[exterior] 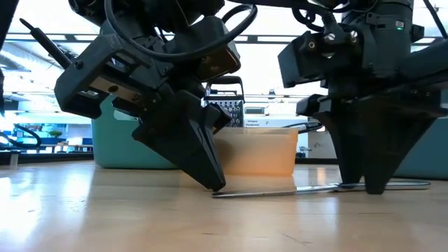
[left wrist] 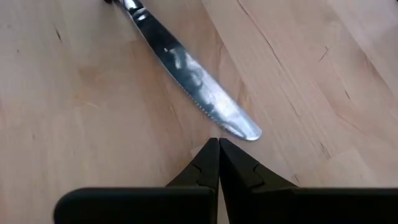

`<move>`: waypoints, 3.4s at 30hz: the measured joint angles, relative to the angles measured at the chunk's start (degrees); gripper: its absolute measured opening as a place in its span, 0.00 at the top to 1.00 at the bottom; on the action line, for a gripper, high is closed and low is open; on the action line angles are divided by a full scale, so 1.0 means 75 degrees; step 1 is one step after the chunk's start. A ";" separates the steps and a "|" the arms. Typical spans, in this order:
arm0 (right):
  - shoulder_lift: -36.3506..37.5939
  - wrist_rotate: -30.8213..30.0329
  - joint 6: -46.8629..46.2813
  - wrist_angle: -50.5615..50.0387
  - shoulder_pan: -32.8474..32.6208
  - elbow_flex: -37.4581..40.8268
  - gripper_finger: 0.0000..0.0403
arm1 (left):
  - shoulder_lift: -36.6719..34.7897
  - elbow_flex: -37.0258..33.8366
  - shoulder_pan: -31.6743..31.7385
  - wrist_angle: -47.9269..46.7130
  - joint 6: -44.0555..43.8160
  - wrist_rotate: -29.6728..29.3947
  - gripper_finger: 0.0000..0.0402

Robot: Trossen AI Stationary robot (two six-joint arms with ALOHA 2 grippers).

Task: Pick & Place Kitchen Items
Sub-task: Put the silver table knife into the blue bin

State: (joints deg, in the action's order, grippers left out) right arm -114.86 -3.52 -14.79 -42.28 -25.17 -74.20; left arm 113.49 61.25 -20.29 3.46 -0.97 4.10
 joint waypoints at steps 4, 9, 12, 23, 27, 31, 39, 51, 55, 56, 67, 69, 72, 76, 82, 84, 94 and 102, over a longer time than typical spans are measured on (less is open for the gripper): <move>-0.0108 -0.0045 -0.0023 0.0245 0.0120 0.0261 0.80 | 0.0000 0.0000 0.0000 -0.0003 -0.0042 0.0003 0.98; -0.0144 0.0097 -0.0183 0.0446 0.0194 0.0465 0.90 | 0.0000 0.0000 0.0000 -0.0023 -0.0175 -0.0001 0.98; -0.0130 0.0038 -0.0262 0.0472 0.0192 0.0471 0.89 | -0.0001 0.0000 0.0000 -0.0023 -0.0175 -0.0003 0.98; -0.0112 -0.0071 -0.0459 0.0236 0.0192 0.0337 0.89 | -0.0003 0.0009 0.0032 0.0097 -0.0621 -0.0015 0.97; -0.0113 -0.0289 -0.0641 0.0281 0.0136 0.0337 0.89 | -0.0003 0.0198 0.0026 -0.0036 -0.0819 -0.0215 0.90; -0.0125 -0.0660 -0.0792 0.0406 0.0040 0.0337 0.90 | -0.0003 0.0425 0.0015 -0.0095 -0.0908 -0.0236 0.78; -0.0144 -0.0872 -0.0793 0.0425 -0.0006 0.0339 0.90 | -0.0003 0.0504 0.0015 -0.0546 -0.0927 -0.1012 0.56; -0.0217 -0.1122 -0.0767 0.0147 -0.0114 -0.0034 0.90 | -0.0003 0.0504 0.0075 -0.1109 -0.0973 -0.0980 0.48; -0.0239 -0.1202 -0.0750 -0.0145 -0.0117 -0.0277 0.90 | -0.0003 0.0504 0.0125 -0.1234 -0.0976 -0.1081 0.48; -0.0241 -0.1212 -0.0739 -0.0217 -0.0117 -0.0331 0.90 | -0.0003 0.0504 0.0125 -0.1245 -0.0976 -0.1113 0.48; -0.0264 -0.1301 -0.0671 -0.0444 -0.0118 -0.0477 0.90 | -0.0003 0.0504 0.0128 -0.1276 -0.0956 -0.1201 0.48; -0.0261 -0.1293 -0.0725 -0.0496 -0.0120 -0.0482 0.90 | -0.0003 0.0504 0.0146 -0.1280 -0.0933 -0.1200 0.49; -0.0258 -0.1353 -0.0735 -0.0513 -0.0167 -0.0482 0.90 | -0.0003 0.0504 0.0193 -0.1285 -0.0895 -0.1201 0.50; -0.0248 -0.1467 -0.0756 -0.0513 -0.0205 -0.0483 0.90 | -0.0003 0.0504 0.0287 -0.1288 -0.0895 -0.1207 0.50; -0.0243 -0.1672 -0.0762 -0.0533 -0.0264 -0.0491 0.90 | -0.0003 0.0498 0.0385 -0.1288 -0.0817 -0.1189 0.50; -0.0240 -0.1676 -0.0764 -0.0536 -0.0268 -0.0491 0.90 | -0.0003 0.0495 0.0385 -0.1273 -0.0781 -0.1169 0.50; -0.0229 -0.1640 -0.0778 -0.0617 -0.0271 -0.0501 0.90 | 0.0000 0.0487 0.0382 -0.1035 -0.0470 -0.1189 0.50; -0.0220 -0.1538 -0.0966 -0.0923 -0.0271 -0.0508 0.90 | -0.0205 0.0490 0.0379 -0.1058 -0.0309 -0.1338 0.46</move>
State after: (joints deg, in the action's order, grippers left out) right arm -116.51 -15.06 -22.03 -49.20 -27.20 -78.01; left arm 111.96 64.93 -17.45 -4.47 -3.29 -5.93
